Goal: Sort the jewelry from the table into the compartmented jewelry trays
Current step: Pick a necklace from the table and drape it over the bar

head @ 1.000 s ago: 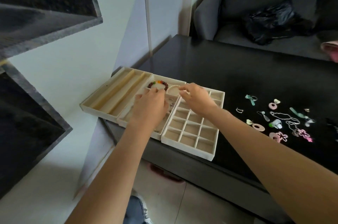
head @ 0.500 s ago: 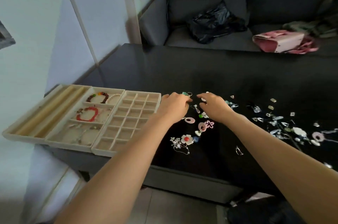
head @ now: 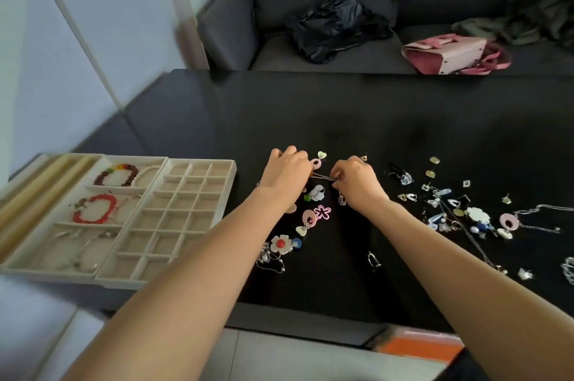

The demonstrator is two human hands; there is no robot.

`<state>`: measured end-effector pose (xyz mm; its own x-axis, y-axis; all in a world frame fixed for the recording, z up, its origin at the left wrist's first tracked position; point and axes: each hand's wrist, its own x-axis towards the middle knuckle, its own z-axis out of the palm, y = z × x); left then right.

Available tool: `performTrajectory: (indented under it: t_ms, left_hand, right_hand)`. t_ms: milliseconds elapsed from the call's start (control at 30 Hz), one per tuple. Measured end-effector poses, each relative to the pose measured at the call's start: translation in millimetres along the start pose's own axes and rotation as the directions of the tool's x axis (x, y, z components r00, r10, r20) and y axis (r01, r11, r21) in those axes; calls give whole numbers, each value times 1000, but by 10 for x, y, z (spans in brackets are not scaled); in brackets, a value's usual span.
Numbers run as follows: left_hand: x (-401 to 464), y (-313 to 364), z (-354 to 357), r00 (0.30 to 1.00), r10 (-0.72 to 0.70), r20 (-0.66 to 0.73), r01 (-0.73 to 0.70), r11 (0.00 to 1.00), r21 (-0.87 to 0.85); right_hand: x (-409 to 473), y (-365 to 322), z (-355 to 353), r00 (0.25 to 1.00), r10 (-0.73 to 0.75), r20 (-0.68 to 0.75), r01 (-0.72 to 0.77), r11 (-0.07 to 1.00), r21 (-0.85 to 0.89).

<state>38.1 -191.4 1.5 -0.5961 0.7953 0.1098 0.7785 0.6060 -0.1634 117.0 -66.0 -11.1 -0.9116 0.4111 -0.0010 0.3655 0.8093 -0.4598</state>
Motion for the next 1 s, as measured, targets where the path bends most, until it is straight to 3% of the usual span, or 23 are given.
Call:
performTrajectory:
  t_ms: [267, 433, 533, 600, 733, 900, 1000]
  left_hand:
    - [257, -61, -68, 990, 107, 89, -103, 994, -48]
    - [279, -67, -112, 985, 87, 151, -72, 992, -103]
    - [217, -164, -159, 997, -11, 83, 35, 957, -289]
    - [128, -226, -209, 984, -168, 54, 171, 830, -531]
    - [-74, -300, -319, 902, -402, 161, 323, 377, -868]
    - [-443, -371, -587, 741, -617, 265, 175, -203, -963]
    - [-740, -479, -841, 698, -639, 324, 90, -370, -925]
  right_hand:
    - [248, -86, -46, 980, 104, 167, -87, 990, -106]
    - [216, -98, -175, 965, 152, 213, -132, 986, -105]
    - [129, -100, -281, 975, 152, 164, -162, 985, 51]
    - [47, -124, -333, 974, 179, 137, -212, 933, 291]
    - [-161, -261, -356, 968, 202, 149, -247, 668, 702]
    - [-397, -566, -457, 979, 138, 152, -203, 537, 819]
    - [-586, -833, -573, 983, 61, 171, -173, 608, 775]
